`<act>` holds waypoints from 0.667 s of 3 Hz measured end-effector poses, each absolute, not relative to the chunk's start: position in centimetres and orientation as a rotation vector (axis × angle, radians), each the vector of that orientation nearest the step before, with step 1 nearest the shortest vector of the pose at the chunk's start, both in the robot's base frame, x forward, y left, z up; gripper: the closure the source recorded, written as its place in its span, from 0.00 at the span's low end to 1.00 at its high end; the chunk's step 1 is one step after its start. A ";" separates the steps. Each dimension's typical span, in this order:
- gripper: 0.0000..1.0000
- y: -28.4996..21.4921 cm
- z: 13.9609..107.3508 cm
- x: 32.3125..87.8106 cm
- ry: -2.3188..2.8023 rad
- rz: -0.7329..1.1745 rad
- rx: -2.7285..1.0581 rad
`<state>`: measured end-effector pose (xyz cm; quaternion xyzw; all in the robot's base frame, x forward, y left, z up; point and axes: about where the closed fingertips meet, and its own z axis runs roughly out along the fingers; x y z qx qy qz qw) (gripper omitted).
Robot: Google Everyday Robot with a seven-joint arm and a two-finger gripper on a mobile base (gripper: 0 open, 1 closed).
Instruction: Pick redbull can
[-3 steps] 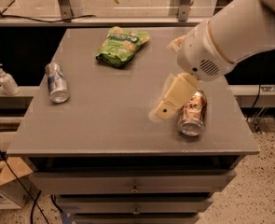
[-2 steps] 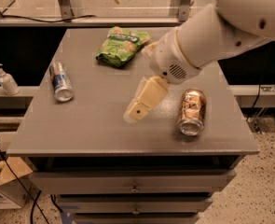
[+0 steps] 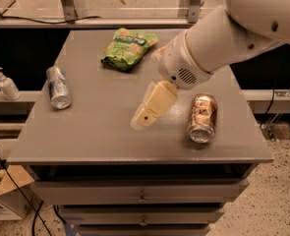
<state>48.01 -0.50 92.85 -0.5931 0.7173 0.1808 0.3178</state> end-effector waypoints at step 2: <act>0.00 6.6 90.2 50.5 1.784 0.588 -1.560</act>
Offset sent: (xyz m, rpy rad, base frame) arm 0.0511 0.1259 -0.0475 0.1779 -0.0153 0.1250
